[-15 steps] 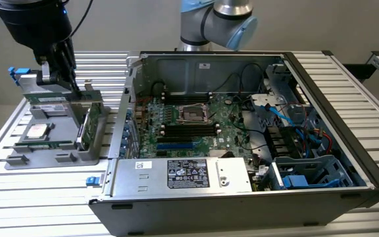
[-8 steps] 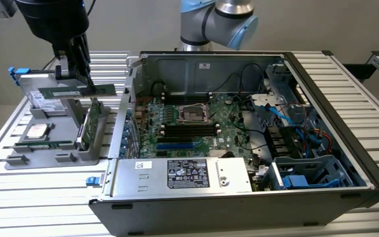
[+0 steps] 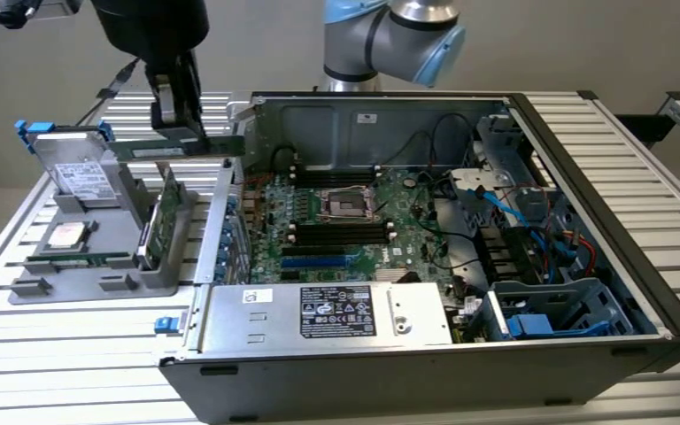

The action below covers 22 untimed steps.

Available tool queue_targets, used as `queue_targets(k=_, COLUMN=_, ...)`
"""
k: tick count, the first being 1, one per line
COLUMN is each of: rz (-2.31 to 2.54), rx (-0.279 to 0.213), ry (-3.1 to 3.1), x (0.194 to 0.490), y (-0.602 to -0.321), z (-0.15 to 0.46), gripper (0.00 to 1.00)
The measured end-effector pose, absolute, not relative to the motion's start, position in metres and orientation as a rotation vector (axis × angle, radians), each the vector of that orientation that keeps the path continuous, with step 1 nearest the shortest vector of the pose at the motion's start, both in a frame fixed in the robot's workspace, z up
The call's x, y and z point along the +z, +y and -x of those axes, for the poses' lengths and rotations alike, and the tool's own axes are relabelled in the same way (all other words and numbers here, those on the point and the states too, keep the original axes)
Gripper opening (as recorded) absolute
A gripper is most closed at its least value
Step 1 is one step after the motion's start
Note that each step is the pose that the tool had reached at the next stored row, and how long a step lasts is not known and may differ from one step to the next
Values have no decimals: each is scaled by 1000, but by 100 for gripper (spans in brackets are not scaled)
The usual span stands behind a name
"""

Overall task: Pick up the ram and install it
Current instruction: 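Pick up the ram and move it above insertion slot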

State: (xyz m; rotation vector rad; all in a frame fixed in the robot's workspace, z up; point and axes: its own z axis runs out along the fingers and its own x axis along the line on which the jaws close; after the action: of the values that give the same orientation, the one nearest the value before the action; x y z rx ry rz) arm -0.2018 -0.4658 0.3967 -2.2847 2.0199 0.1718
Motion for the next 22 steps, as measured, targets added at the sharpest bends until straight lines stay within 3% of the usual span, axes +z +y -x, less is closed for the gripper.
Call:
queue_targets(k=14, rz=2242, rx=240, ry=1980, x=414, y=-467, z=138, gripper=14)
queue_targets(k=22, rz=2241, rx=242, ry=1979, x=410, y=-467, z=102, gripper=14)
